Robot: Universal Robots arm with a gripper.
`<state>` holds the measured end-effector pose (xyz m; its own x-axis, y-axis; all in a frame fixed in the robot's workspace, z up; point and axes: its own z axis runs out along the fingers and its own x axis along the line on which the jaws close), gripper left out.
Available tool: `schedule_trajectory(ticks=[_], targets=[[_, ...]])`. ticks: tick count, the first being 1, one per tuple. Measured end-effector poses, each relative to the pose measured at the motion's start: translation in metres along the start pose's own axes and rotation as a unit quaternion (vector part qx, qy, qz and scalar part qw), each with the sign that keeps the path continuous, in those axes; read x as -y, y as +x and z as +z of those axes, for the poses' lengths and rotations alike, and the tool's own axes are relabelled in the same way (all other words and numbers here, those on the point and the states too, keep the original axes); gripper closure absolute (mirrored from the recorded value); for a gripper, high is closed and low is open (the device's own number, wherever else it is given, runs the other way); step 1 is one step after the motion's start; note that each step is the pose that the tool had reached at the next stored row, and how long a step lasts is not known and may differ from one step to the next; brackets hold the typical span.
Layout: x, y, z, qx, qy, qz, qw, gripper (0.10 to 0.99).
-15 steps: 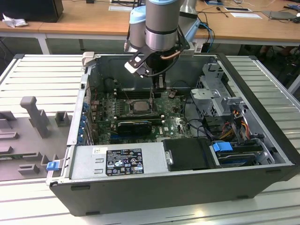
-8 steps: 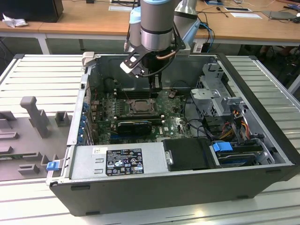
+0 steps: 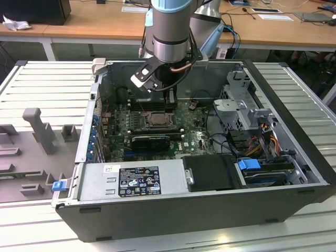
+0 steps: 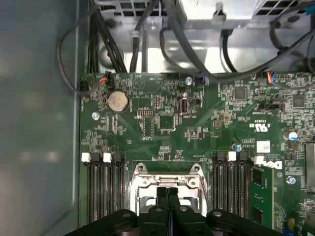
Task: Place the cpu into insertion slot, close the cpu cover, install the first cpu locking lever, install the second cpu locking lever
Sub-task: 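Close the cpu cover, then install the first cpu locking lever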
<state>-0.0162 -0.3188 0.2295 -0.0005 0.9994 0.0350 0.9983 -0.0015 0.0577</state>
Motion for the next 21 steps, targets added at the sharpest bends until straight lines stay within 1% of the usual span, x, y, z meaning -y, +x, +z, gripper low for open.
schedule_trajectory(ticks=[1,3,4,6,9,16,17,18,21], targets=[[0.0016,0.0,0.0012,-0.0004,0.0001,-0.002,1.0,0.98],[0.0073,-0.0001,0.0018,-0.0007,0.0002,-0.003,1.0,0.98],[0.0123,-0.0001,0.0019,-0.0008,0.0001,-0.004,1.0,0.98],[0.0149,-0.0001,0.0019,-0.001,0.0001,-0.004,1.0,0.98],[0.0226,-0.0001,0.0015,-0.0014,0.0001,-0.004,1.0,0.98],[0.0291,-0.0001,0.0011,-0.0014,0.0001,-0.004,1.0,0.98],[0.0292,-0.0002,0.0004,-0.0013,0.0002,-0.004,1.0,0.98],[0.0291,0.0,-0.0023,-0.0014,0.0002,-0.004,1.0,0.98],[0.0289,0.0001,-0.0048,-0.0014,0.0002,-0.004,1.0,0.98]])
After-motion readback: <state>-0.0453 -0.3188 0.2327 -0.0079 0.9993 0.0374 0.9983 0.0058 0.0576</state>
